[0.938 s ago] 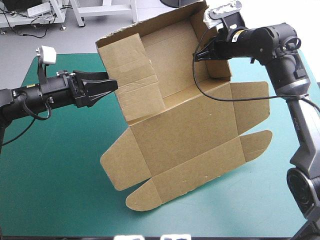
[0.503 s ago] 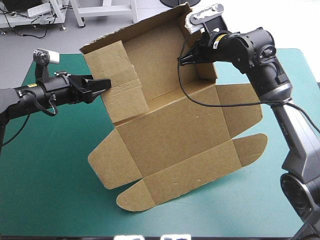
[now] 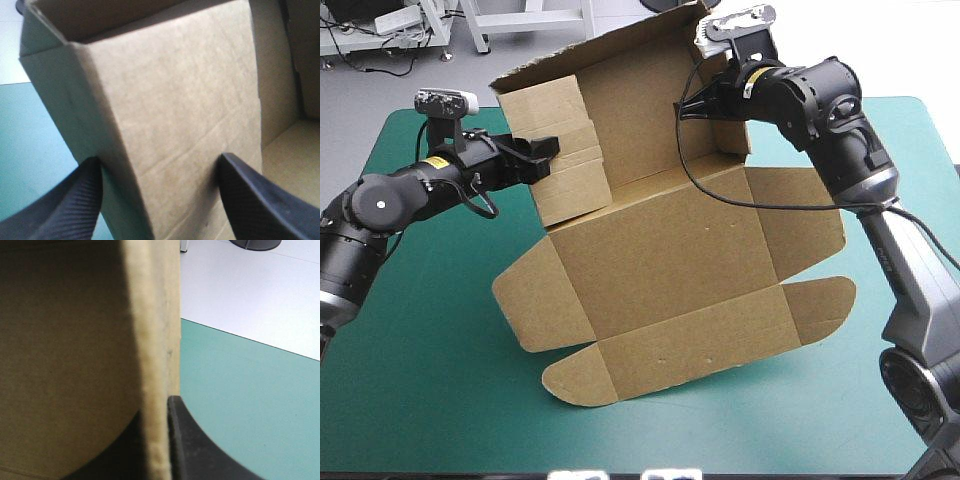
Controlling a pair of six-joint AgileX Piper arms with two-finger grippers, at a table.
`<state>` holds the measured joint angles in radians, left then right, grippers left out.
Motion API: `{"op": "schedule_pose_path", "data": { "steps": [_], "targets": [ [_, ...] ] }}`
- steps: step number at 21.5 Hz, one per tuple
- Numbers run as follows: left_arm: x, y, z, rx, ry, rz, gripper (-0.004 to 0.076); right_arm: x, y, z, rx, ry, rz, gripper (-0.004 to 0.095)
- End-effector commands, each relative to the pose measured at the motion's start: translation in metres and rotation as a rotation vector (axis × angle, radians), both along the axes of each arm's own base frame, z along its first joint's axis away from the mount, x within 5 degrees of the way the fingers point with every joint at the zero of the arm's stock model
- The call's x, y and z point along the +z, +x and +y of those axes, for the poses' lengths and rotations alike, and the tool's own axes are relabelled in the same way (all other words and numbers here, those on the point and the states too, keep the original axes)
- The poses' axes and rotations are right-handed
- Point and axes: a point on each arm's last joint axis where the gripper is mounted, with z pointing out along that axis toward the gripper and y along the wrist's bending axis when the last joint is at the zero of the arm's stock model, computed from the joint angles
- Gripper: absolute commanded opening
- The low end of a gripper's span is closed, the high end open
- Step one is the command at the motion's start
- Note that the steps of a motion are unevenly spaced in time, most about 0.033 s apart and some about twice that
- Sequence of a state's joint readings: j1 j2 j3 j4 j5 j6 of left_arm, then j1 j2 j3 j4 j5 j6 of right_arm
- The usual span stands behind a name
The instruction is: Fold the box
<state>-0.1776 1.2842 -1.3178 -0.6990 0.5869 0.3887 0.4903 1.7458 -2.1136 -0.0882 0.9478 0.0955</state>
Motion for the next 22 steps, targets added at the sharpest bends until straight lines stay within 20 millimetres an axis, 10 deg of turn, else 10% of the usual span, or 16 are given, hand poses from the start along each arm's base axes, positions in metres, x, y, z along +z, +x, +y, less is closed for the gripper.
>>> {"op": "schedule_pose_path", "data": {
  "steps": [1,8,14,22],
  "targets": [
    [0.017,0.001,-0.004,0.044,-0.123,-0.047,0.0459,0.041,-0.025,0.008,0.082,0.269,-0.116,-0.0023],
    [0.008,0.019,-0.004,0.112,-0.173,-0.034,0.0357,0.047,-0.025,0.011,0.094,0.364,-0.134,-0.0024],
    [0.009,0.025,-0.001,0.151,-0.144,-0.103,-0.0004,0.035,-0.024,0.012,0.113,0.271,-0.070,-0.0025],
    [0.006,0.035,-0.022,-0.135,0.052,0.140,-0.0006,-0.017,-0.024,0.006,0.143,-0.139,0.251,-0.0023]
  ]
}}
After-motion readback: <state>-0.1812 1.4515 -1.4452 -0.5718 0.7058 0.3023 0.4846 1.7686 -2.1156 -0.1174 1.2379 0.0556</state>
